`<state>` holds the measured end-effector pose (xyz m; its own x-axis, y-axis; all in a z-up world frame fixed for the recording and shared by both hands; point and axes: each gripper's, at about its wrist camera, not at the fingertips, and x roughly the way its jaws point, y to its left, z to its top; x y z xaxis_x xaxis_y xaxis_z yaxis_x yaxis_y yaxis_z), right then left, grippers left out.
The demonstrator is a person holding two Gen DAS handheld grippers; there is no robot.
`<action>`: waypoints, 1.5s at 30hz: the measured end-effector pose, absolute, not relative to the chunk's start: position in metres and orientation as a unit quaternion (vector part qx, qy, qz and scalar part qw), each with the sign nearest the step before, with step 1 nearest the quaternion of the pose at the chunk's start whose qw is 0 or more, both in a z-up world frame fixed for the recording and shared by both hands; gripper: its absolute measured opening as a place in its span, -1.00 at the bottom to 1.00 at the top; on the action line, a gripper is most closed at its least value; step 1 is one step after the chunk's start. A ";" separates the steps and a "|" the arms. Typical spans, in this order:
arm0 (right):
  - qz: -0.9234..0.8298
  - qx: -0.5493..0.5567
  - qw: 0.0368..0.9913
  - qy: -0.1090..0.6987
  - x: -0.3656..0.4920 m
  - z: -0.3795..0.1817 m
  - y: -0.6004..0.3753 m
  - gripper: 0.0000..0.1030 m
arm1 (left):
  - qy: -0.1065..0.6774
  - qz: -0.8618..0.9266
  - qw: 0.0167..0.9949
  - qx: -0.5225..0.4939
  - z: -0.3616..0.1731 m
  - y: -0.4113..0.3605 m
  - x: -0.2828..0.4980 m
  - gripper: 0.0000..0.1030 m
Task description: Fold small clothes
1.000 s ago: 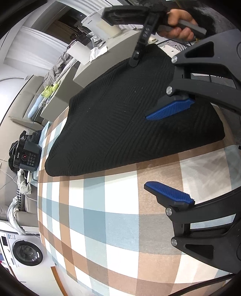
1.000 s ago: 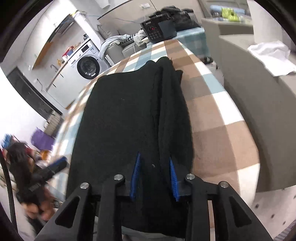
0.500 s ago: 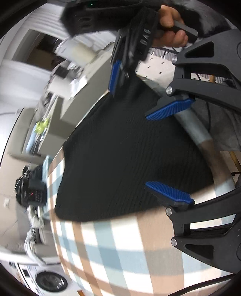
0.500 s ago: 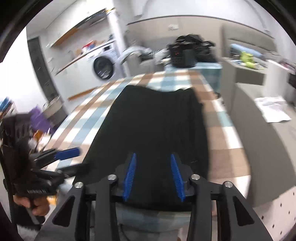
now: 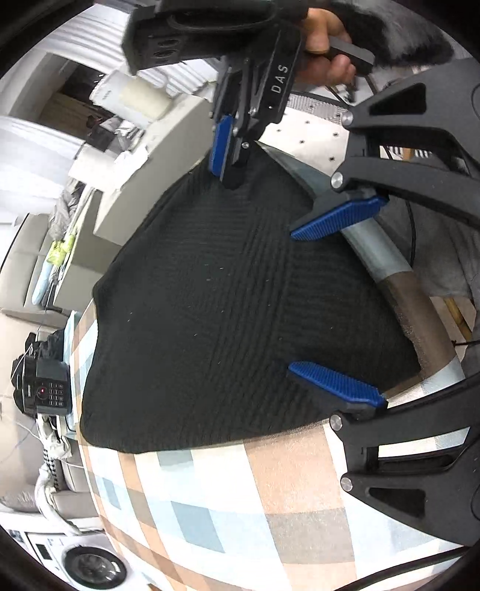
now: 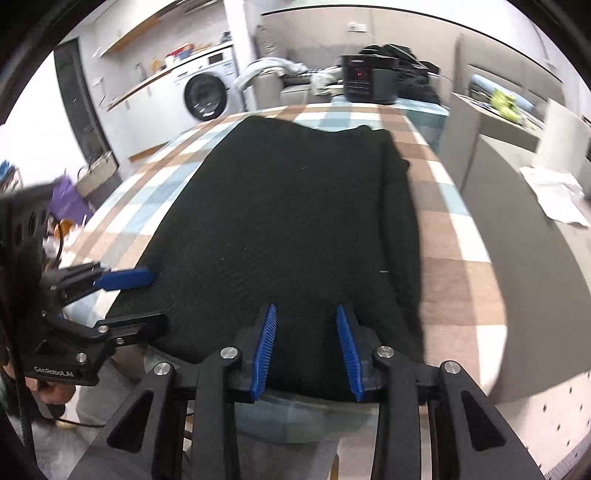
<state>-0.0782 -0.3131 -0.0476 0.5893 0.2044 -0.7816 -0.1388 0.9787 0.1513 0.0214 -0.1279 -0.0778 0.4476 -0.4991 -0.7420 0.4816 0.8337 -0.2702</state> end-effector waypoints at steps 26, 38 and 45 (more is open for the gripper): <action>0.042 0.029 0.894 0.446 0.014 -0.057 -0.301 -0.32 | 0.445 -0.222 0.867 -0.024 -0.084 -0.106 0.116 0.28; 0.024 0.121 0.877 0.464 0.005 -0.063 -0.350 -0.11 | 0.458 -0.187 0.865 -0.080 -0.091 -0.078 0.123 0.26; 0.032 0.139 0.874 0.464 0.011 -0.067 -0.354 -0.23 | 0.444 -0.190 0.870 -0.102 -0.094 -0.080 0.123 -0.65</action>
<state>0.0106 -0.3536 -0.0673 0.5680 0.1851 -0.8019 0.0727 0.9593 0.2729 0.1235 -0.0805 -0.0939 0.5329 -0.4208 -0.7341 0.2404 0.9071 -0.3455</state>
